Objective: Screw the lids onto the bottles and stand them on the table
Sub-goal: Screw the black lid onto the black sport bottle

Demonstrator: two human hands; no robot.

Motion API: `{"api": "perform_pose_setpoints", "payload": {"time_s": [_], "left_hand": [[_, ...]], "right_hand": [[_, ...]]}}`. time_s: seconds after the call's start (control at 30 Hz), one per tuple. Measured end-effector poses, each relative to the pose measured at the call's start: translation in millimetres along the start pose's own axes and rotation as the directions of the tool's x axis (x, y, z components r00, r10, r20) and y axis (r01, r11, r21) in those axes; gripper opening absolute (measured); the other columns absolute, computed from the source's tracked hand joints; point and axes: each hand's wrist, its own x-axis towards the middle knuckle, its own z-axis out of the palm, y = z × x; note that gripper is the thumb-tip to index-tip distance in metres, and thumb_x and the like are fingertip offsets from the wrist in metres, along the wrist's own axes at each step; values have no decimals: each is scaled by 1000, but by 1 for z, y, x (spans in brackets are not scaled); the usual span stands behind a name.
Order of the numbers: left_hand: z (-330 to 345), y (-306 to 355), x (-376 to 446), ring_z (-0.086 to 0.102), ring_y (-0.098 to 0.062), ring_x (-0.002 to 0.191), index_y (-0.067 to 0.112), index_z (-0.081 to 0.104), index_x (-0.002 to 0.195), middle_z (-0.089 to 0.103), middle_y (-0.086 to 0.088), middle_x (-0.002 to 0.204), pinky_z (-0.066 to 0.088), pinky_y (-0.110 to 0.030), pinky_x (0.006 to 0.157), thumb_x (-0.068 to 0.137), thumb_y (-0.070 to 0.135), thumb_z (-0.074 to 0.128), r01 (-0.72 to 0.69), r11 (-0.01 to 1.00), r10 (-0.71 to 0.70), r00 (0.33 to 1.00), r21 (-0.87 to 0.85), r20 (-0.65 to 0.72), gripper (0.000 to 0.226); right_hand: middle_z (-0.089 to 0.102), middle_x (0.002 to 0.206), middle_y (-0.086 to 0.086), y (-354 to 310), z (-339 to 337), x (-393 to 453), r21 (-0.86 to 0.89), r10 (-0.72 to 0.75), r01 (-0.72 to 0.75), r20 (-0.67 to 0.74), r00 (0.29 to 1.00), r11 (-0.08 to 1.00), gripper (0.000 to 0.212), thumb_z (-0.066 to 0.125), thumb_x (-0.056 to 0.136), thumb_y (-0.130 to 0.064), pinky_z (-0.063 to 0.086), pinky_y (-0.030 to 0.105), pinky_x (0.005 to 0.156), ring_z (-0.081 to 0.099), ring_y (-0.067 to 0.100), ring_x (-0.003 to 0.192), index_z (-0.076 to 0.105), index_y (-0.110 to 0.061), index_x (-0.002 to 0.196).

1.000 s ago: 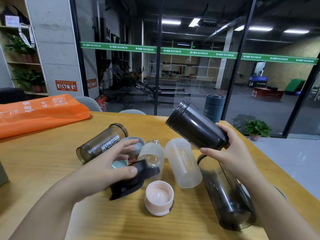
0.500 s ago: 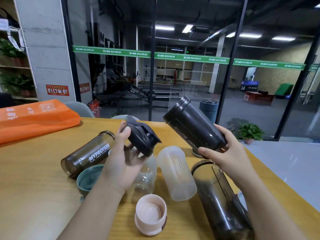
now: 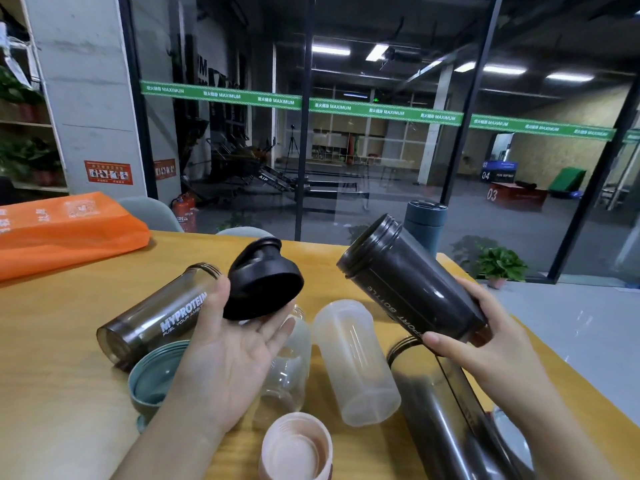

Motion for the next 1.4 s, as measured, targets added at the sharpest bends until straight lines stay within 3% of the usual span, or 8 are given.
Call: {"api": "perform_pose_setpoints", "payload": {"time_s": [0.27,0.4,0.57,0.7,0.8,0.9,1.1,1.4], "left_hand": [[-4,-2,-1,56,-19,116,21,73,110,67,-5,123,40,-32,90,25,51,93,-41,998,42,999,54,-16,93],[-3,-1,-2,61,-21,116,17,52,134,62,-8,130,40,-33,95,24,44,96,-103,992,104,995,75,-10,121],[3,-7,-2,61,-25,116,8,44,137,60,-11,131,51,-33,97,24,43,96,-213,963,215,977,165,3,129],[-1,-16,1,69,-16,94,15,50,119,70,-5,106,57,-21,74,10,44,95,-305,916,323,946,260,-30,121],[-4,-19,3,66,-18,95,18,50,117,72,-2,99,52,-26,79,5,49,93,-305,900,323,946,312,-9,124],[-5,-20,5,58,-23,91,19,53,107,66,-6,92,46,-29,80,2,52,91,-297,895,320,947,332,-14,117],[-7,-18,3,67,-15,72,15,55,98,71,-4,80,55,-17,58,1,49,92,-267,873,290,957,407,7,110],[-10,-1,-1,65,-26,108,29,54,128,67,-9,116,48,-38,86,21,60,90,-233,713,161,972,661,169,118]], "right_hand": [[61,111,-31,-1,4,-3,-26,-35,36,62,997,999,82,82,49,-35,47,7,77,61,-5,99,50,-44,123],[59,116,-27,0,3,-3,-39,-40,44,86,995,998,86,87,49,-41,49,20,85,60,-3,104,49,-46,126],[56,120,-31,0,7,-3,-71,-47,58,142,989,996,91,82,37,-57,49,17,86,57,-5,108,44,-60,120],[55,126,-26,3,8,-3,-100,-61,80,183,981,992,92,81,42,-56,45,13,90,56,-4,113,42,-59,125],[55,125,-29,0,8,-4,-108,-79,102,206,975,989,97,81,36,-67,43,5,86,54,-7,112,42,-59,125],[54,123,-32,-4,9,-6,-98,-101,124,211,972,987,92,83,40,-53,40,1,83,53,-10,112,43,-60,123],[54,127,-27,0,10,-6,-82,-115,138,235,965,987,88,82,47,-47,42,7,89,53,-5,117,44,-58,125],[54,124,-29,3,10,-5,-51,-115,130,235,965,990,87,83,46,-47,42,6,87,54,-5,115,44,-60,123]]}}
